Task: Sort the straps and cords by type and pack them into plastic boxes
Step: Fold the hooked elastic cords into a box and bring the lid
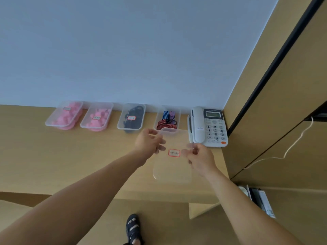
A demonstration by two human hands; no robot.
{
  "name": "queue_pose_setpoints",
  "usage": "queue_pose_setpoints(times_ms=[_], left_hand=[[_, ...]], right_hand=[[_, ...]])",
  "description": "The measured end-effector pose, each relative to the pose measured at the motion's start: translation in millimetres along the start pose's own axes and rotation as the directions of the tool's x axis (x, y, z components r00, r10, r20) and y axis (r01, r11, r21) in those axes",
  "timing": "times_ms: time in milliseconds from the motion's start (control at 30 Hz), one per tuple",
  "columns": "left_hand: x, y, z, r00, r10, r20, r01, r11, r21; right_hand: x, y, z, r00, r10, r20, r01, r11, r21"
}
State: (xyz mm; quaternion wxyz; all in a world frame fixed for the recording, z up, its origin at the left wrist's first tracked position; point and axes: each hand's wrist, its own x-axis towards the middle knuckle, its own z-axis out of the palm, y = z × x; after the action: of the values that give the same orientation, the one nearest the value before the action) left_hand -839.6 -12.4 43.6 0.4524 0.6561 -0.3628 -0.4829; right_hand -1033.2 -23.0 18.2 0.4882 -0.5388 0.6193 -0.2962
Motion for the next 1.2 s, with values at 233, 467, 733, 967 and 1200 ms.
queue_pose_setpoints(times_ms=[233,467,733,967,1200], left_hand=[[52.1,-7.2,-15.2,0.991,0.011,0.133,-0.055,0.941,0.333],[141.3,9.6,-26.6,0.977,0.126,0.170,-0.201,0.809,0.552],[213.9,12.7,-18.1,0.957,0.094,0.276,-0.278,0.577,0.768],[242.7,10.8,-8.2,0.958,0.065,0.279,-0.270,0.528,0.805],[239.5,5.7,-1.2,0.981,0.043,0.188,-0.169,0.662,0.730]], right_hand=[[41.7,-31.3,21.7,0.999,0.008,-0.048,-0.004,0.996,0.085],[111.4,-57.0,46.2,0.998,0.035,-0.052,-0.034,0.999,0.023],[182.8,-66.5,65.1,0.986,0.095,-0.137,-0.103,0.993,-0.056],[219.8,-54.7,67.0,0.982,0.140,-0.127,-0.148,0.987,-0.057],[234.4,-37.8,52.8,0.981,0.110,-0.159,-0.159,0.928,-0.336]])
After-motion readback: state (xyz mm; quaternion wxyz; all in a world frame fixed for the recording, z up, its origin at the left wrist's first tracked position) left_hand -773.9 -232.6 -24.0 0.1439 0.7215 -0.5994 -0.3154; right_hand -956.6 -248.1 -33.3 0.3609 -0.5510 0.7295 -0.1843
